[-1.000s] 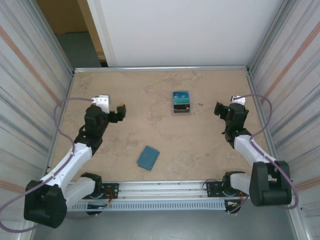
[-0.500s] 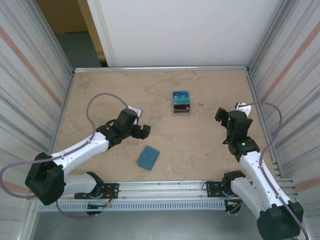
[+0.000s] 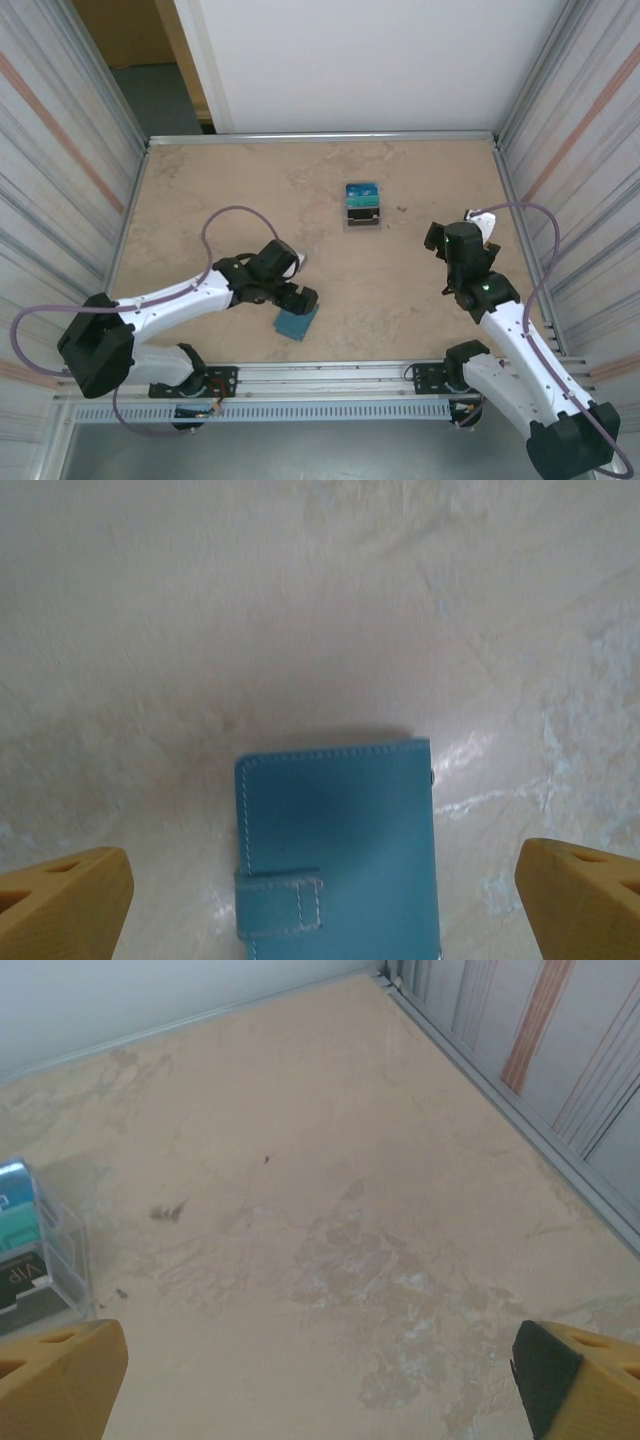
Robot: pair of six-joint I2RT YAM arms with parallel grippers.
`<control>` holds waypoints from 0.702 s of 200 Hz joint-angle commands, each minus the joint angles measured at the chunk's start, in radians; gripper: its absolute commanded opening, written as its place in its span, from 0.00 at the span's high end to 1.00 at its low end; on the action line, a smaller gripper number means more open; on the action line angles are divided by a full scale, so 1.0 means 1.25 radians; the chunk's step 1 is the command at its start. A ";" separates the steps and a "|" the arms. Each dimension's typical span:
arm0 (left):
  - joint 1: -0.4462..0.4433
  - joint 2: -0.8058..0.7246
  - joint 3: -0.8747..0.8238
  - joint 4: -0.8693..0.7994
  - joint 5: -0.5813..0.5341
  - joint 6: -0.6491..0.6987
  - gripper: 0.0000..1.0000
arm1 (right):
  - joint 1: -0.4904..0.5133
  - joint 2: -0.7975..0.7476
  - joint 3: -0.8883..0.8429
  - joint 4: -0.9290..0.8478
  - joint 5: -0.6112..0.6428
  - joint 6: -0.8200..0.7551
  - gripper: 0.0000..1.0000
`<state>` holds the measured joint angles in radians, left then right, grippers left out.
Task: Take the credit cards out of the card holder
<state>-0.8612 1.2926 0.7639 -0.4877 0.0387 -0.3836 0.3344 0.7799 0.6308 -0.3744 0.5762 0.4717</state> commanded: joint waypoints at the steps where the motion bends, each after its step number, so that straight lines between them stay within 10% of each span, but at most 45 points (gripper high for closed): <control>1: -0.013 0.003 -0.033 -0.055 0.010 -0.062 0.01 | 0.021 0.003 0.006 0.008 0.050 0.032 0.01; 140: -0.177 0.196 0.044 -0.084 -0.162 -0.152 0.01 | 0.036 0.014 -0.020 0.056 0.047 0.050 0.01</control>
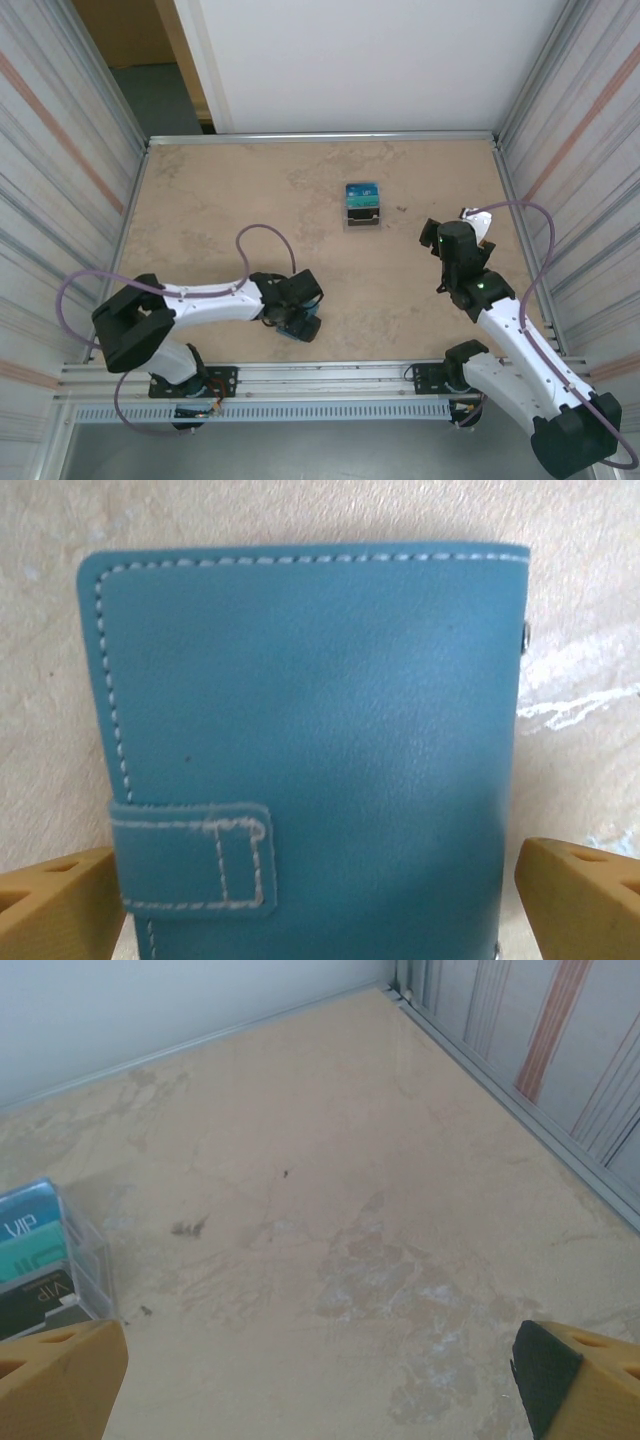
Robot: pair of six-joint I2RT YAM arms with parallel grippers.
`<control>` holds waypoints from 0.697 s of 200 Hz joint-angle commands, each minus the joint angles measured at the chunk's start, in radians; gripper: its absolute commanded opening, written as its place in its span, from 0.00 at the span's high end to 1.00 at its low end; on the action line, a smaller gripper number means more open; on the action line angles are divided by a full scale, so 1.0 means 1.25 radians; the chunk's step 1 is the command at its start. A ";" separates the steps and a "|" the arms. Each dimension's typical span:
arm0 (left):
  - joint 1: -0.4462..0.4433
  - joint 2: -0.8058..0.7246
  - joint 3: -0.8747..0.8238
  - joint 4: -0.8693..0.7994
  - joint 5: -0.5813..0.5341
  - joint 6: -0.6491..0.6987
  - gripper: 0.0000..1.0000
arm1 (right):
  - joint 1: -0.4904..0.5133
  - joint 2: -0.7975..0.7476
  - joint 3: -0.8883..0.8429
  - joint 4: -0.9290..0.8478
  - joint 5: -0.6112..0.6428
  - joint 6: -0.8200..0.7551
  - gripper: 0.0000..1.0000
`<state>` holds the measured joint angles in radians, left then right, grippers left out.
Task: Take the credit cards out of the card holder
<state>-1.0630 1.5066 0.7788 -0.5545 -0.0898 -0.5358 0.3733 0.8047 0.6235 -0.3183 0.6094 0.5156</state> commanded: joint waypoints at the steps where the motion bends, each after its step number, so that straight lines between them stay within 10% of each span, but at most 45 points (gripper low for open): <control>1: -0.016 0.026 0.032 -0.032 -0.059 -0.030 0.01 | 0.005 -0.006 -0.014 0.011 0.021 0.014 0.01; 84: -0.021 0.019 0.033 -0.047 -0.109 -0.036 0.27 | 0.007 0.006 -0.003 -0.024 -0.034 0.068 0.01; 139: -0.021 -0.060 -0.008 0.050 -0.130 -0.065 0.31 | 0.024 0.064 0.014 -0.111 -0.310 0.230 0.01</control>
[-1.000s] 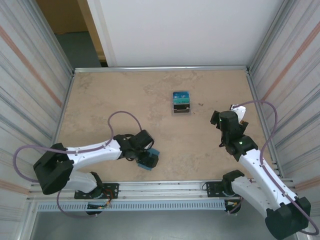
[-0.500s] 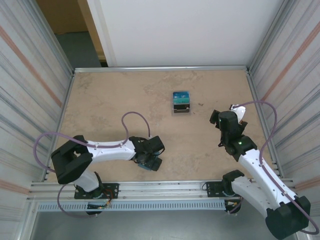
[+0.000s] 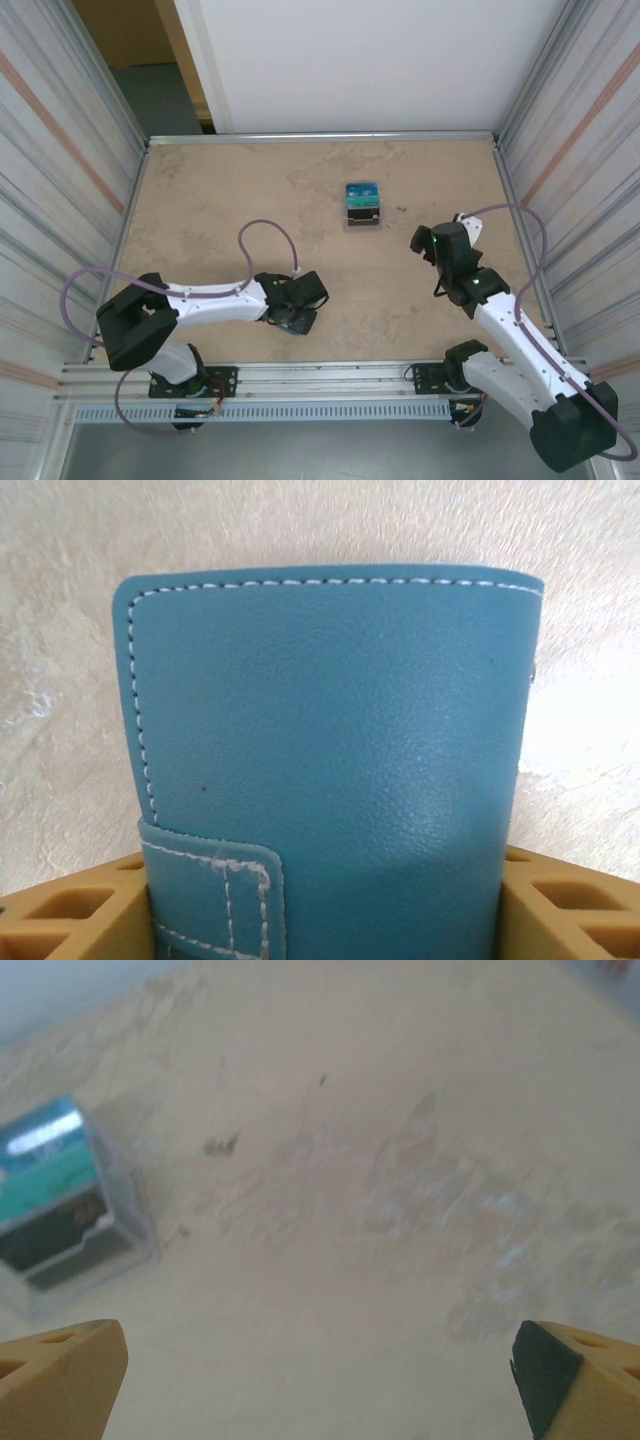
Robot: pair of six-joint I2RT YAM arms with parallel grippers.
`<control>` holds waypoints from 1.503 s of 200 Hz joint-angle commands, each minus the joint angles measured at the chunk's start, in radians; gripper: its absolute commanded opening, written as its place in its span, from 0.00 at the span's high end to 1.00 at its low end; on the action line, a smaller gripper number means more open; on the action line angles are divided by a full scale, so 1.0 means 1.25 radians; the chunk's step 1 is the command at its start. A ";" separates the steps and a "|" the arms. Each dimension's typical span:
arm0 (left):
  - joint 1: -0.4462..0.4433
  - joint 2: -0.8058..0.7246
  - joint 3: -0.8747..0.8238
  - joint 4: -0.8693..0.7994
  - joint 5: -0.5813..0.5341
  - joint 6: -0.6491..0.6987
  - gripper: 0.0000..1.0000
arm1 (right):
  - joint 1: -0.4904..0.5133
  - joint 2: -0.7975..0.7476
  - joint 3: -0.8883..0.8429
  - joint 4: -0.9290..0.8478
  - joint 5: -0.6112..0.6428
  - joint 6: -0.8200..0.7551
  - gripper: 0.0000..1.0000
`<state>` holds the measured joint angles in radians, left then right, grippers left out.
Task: Take the credit cards out of the card holder
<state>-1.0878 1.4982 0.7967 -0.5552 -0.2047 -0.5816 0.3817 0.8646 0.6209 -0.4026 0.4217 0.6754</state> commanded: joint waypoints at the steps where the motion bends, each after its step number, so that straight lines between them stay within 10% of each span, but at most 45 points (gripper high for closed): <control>1: -0.001 -0.055 -0.023 0.053 -0.040 -0.027 0.31 | 0.019 0.017 0.016 -0.044 -0.164 0.104 0.01; 125: 0.106 -0.267 -0.118 0.342 0.068 0.119 0.31 | 0.169 0.134 0.012 0.244 -0.593 0.125 0.02; 233: 0.117 -0.266 -0.120 0.480 0.123 0.218 0.32 | 0.287 0.357 0.166 0.306 -0.623 0.116 0.16; 300: 0.116 -0.255 -0.111 0.496 0.107 0.277 0.27 | 0.285 0.381 0.175 0.321 -0.597 0.143 0.65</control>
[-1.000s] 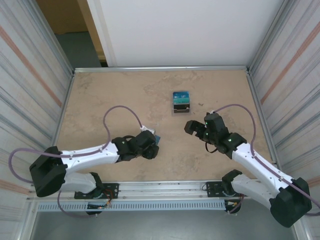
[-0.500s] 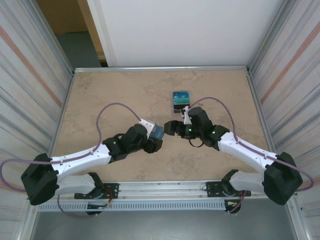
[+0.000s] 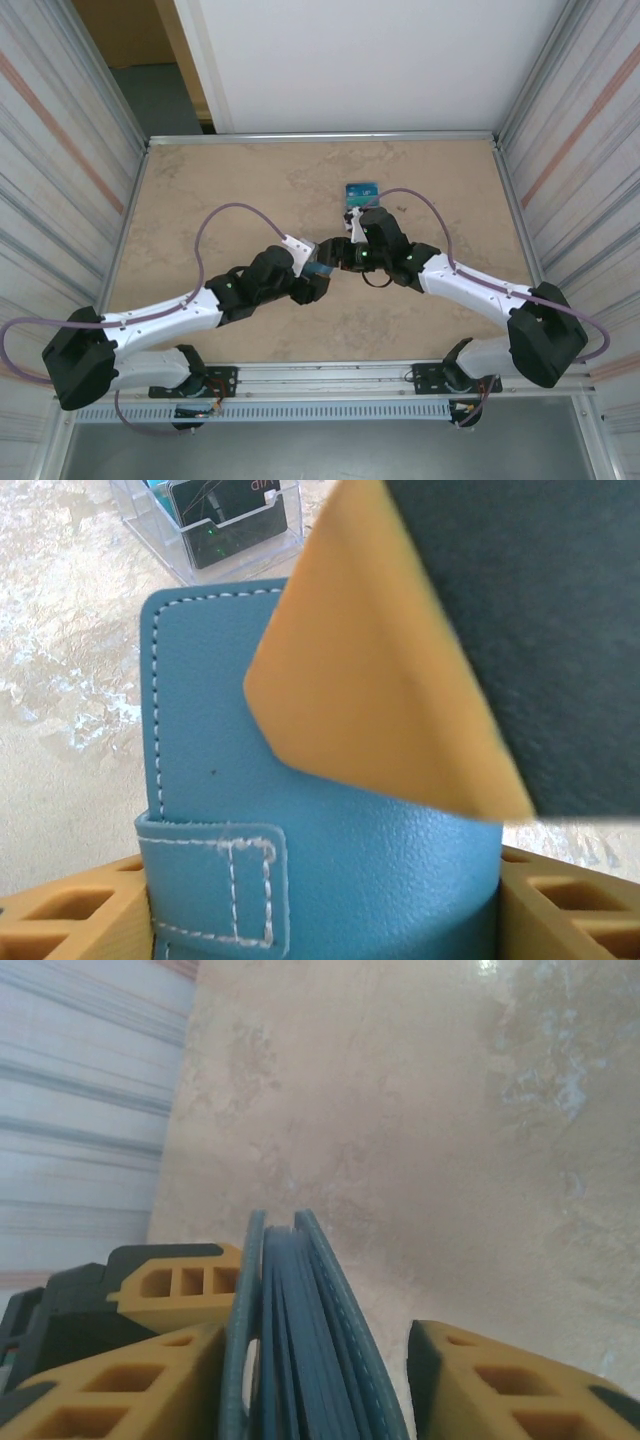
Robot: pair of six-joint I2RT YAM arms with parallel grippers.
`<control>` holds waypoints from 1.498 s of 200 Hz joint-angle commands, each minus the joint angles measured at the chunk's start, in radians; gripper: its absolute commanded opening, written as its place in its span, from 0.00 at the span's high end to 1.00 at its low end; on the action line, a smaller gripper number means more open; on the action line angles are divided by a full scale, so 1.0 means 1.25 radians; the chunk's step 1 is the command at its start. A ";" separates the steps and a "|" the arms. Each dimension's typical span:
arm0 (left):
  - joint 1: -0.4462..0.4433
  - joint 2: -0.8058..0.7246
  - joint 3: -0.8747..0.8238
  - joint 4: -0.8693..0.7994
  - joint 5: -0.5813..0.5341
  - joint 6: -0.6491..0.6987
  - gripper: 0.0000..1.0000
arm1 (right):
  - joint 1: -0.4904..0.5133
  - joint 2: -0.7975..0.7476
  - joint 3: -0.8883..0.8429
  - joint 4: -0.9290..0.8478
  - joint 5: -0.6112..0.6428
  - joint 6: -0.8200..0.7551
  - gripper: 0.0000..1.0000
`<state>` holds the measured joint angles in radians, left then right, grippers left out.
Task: Take the credit cards out of the card holder
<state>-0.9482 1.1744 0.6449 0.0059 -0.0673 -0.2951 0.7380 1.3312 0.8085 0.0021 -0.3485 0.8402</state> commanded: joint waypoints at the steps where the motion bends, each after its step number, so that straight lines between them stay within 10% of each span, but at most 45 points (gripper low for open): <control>1: 0.005 0.005 0.010 0.047 -0.005 0.050 0.27 | -0.001 0.008 0.027 -0.003 0.019 0.011 0.66; 28: 0.005 0.015 0.035 0.024 -0.044 0.100 0.02 | -0.011 -0.006 0.028 -0.023 0.054 0.027 0.75; 92: 0.004 -0.053 0.016 0.019 -0.121 0.249 0.01 | -0.067 -0.082 0.010 -0.118 0.218 0.071 0.88; 299: -0.081 0.337 0.149 0.340 -0.296 0.374 0.53 | -0.059 -0.035 0.097 -0.164 0.291 0.138 0.94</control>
<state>-1.0714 1.5665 0.7864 0.4168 -0.3897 0.1787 0.6491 1.2892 0.8932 -0.2119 0.0273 0.9974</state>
